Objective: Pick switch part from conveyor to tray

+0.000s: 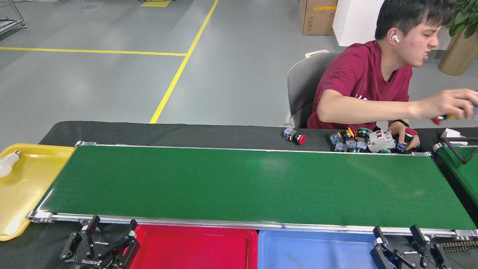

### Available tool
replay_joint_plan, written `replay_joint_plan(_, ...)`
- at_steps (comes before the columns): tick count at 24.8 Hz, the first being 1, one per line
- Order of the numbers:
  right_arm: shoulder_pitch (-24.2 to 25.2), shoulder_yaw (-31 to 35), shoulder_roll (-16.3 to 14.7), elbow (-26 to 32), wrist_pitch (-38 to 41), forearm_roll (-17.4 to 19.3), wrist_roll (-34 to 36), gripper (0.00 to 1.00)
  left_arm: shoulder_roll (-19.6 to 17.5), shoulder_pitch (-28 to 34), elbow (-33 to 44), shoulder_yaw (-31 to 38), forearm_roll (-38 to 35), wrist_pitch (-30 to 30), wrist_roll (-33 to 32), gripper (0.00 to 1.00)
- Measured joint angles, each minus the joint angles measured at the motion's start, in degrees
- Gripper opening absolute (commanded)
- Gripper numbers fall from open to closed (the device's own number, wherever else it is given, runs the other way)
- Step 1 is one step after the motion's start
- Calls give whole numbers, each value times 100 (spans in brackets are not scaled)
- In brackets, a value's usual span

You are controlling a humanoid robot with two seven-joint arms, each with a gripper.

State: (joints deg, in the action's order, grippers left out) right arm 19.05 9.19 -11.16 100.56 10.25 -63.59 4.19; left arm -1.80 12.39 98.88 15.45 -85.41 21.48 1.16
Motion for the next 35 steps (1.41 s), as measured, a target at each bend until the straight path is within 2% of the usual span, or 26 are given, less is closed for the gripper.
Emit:
replay_joint_plan(6, 1, -1, 135, 0, -31, 0, 0, 98, 0, -4, -3, 5, 5, -12, -1, 100)
replay_joint_plan(22, 2, -1, 135, 0, -38, -8, 0, 98, -4, -146, -9, 7, 14, -1, 26, 100)
replay_joint_plan(35, 2, -1, 156, 0, -39, -8, 0, 98, -28, -133, -324, 47, 23, 6, 28, 100)
